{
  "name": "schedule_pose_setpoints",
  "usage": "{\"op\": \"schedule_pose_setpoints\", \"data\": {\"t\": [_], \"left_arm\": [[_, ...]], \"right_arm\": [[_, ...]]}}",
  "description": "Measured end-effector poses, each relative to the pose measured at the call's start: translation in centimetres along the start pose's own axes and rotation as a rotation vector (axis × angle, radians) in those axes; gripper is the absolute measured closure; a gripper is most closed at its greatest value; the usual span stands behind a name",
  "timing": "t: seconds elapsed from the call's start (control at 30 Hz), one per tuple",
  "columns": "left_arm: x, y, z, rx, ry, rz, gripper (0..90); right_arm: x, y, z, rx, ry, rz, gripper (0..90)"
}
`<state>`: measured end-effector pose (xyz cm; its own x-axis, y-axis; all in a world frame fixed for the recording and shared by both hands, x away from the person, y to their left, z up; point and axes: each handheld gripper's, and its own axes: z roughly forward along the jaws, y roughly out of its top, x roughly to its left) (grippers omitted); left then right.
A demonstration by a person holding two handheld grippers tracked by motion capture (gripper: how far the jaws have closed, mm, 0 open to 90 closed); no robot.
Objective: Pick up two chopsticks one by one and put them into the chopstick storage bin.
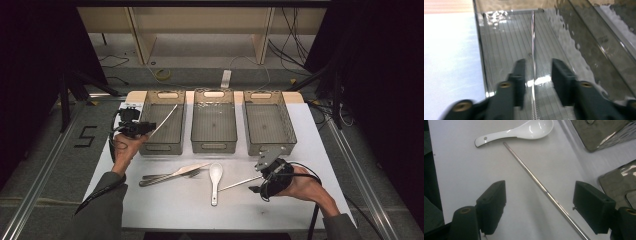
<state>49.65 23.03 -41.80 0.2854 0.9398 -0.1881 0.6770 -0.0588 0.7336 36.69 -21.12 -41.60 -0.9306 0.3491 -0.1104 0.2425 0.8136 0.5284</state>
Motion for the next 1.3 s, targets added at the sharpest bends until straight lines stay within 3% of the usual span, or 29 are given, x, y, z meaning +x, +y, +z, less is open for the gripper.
{"op": "schedule_pose_setpoints", "data": {"t": [0.07, 0.17, 0.2, 0.23, 0.37, 0.5, 0.53, 0.6, 0.63, 0.77, 0.83, 0.97, 1.07, 1.1, 1.23, 1.3], "left_arm": [[0.0, 0.1, -0.7, -0.022, -0.043, -0.026, 52.0], [-0.3, 0.0, -1.4, -0.035, -0.072, -0.041, 42.2], [-0.6, -0.2, -1.7, -0.041, -0.092, -0.051, 42.2], [-0.9, -0.3, -2.1, -0.045, -0.107, -0.046, 35.9], [-3.0, -1.0, -4.0, -0.077, -0.157, 0.003, 26.5], [-4.2, -1.6, -4.8, -0.103, -0.178, 0.041, 23.1], [-5.1, -2.2, -5.2, -0.101, -0.188, 0.082, 22.4], [-5.5, -2.5, -5.4, -0.106, -0.198, 0.091, 21.9], [-6.0, -3.3, -5.7, -0.110, -0.232, 0.108, 21.8], [-6.7, -4.4, -6.1, -0.111, -0.267, 0.129, 21.0], [-7.4, -5.3, -6.5, -0.108, -0.327, 0.123, 20.7], [-8.3, -6.2, -7.1, -0.110, -0.351, 0.145, 19.8], [-9.3, -7.0, -7.6, -0.120, -0.376, 0.155, 17.4], [-9.5, -7.3, -7.7, -0.123, -0.377, 0.165, 17.5], [-10.2, -8.2, -8.0, -0.135, -0.383, 0.190, 17.5], [-10.4, -8.6, -7.9, -0.128, -0.384, 0.196, 17.1]], "right_arm": [[-0.2, 0.0, -0.1, -0.004, -0.003, 0.001, 27.4], [-0.4, 0.0, -0.2, -0.008, -0.003, 0.005, 27.4], [-0.4, 0.0, -0.2, -0.008, -0.003, 0.005, 27.4], [-0.8, 0.0, -0.3, -0.007, -0.007, 0.004, 27.4], [-1.7, 0.2, -0.5, 0.001, -0.005, 0.011, 27.4], [-2.8, 0.5, -0.6, 0.024, 0.008, 0.018, 27.9], [-3.0, 0.5, -0.5, 0.028, 0.009, 0.017, 28.1], [-3.5, 0.7, -0.2, 0.040, 0.022, 0.015, 28.9], [-3.8, 0.7, -0.1, 0.055, 0.027, 0.019, 28.9], [-4.4, 0.7, 0.7, 0.109, 0.048, 0.034, 29.0], [-4.7, 0.8, 1.0, 0.130, 0.051, 0.044, 29.5], [-4.9, 0.8, 1.6, 0.161, 0.064, 0.010, 30.7], [-4.9, 0.8, 2.2, 0.211, 0.074, 0.022, 33.5], [-5.0, 0.7, 2.4, 0.209, 0.071, -0.009, 34.5], [-5.0, 0.7, 2.8, 0.236, 0.076, 0.003, 38.3], [-5.0, 0.6, 3.3, 0.268, 0.075, -0.024, 41.4]]}}
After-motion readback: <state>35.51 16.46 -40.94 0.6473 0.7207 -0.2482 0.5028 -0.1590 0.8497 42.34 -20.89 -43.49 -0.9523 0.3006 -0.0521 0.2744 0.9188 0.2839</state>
